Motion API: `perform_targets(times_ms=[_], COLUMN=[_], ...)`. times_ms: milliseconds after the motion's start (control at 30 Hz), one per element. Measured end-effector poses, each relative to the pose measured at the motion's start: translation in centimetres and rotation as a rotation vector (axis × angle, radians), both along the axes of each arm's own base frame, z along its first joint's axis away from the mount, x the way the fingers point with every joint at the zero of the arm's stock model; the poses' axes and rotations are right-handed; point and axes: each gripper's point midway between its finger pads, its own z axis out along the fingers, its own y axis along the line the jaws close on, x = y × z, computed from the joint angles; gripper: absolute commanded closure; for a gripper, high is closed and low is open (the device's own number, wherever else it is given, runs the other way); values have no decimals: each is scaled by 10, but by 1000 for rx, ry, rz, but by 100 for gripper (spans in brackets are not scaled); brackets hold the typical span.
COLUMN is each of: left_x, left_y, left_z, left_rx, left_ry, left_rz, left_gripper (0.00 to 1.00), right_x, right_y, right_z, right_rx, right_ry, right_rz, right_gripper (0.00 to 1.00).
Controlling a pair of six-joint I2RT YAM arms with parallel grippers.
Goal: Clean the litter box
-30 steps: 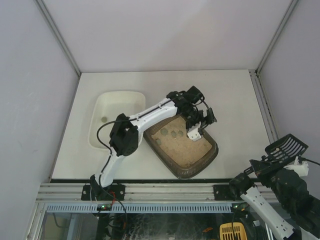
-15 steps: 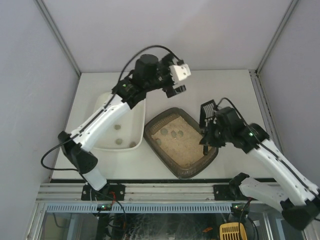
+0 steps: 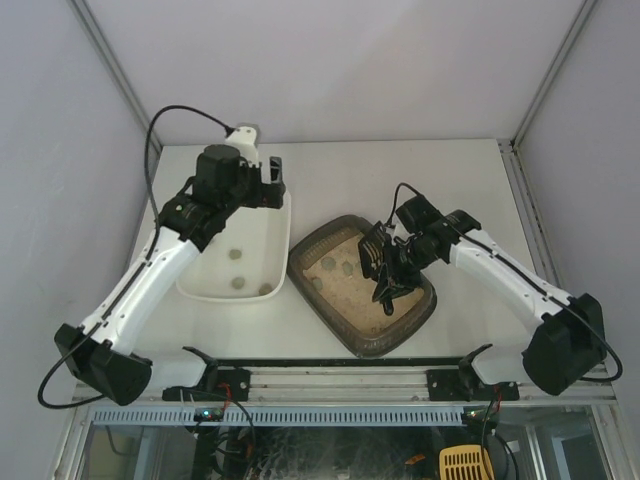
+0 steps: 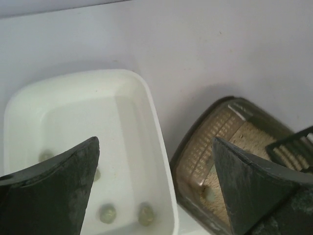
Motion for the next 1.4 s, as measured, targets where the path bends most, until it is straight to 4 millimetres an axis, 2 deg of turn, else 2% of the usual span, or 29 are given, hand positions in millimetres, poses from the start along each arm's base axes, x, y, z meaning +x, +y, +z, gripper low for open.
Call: perform_targets(times_ms=[67, 167, 267, 433, 567, 767, 900, 1100, 1400], left_x=[-1, -3, -6, -18, -13, -10, -17, -17, -12], left_y=[12, 23, 19, 5, 6, 16, 20, 19, 26], left_z=[9, 8, -7, -47, -58, -62, -76, -79, -77], left_rx=[-63, -141, -228, -401, -493, -585, -624, -651, -670], left_ry=[-2, 33, 107, 338, 433, 478, 522, 538, 526], left_rz=[97, 191, 209, 208, 252, 354, 400, 419, 441], left_gripper=[0, 0, 0, 0, 0, 0, 0, 0, 0], right_x=[-2, 0, 5, 8, 10, 1, -1, 6, 15], right_y=[-2, -4, -9, -14, -17, -20, -22, -19, -4], right_z=[-2, -4, -4, -2, -5, -16, -21, -28, -45], right_rx=[-22, -66, -140, -195, -248, -321, -356, -381, -408], right_ry=[59, 113, 160, 195, 231, 289, 297, 299, 318], right_rz=[-4, -8, -7, 1, 13, 45, 60, 65, 100], right_gripper=[100, 100, 100, 100, 100, 100, 100, 100, 100])
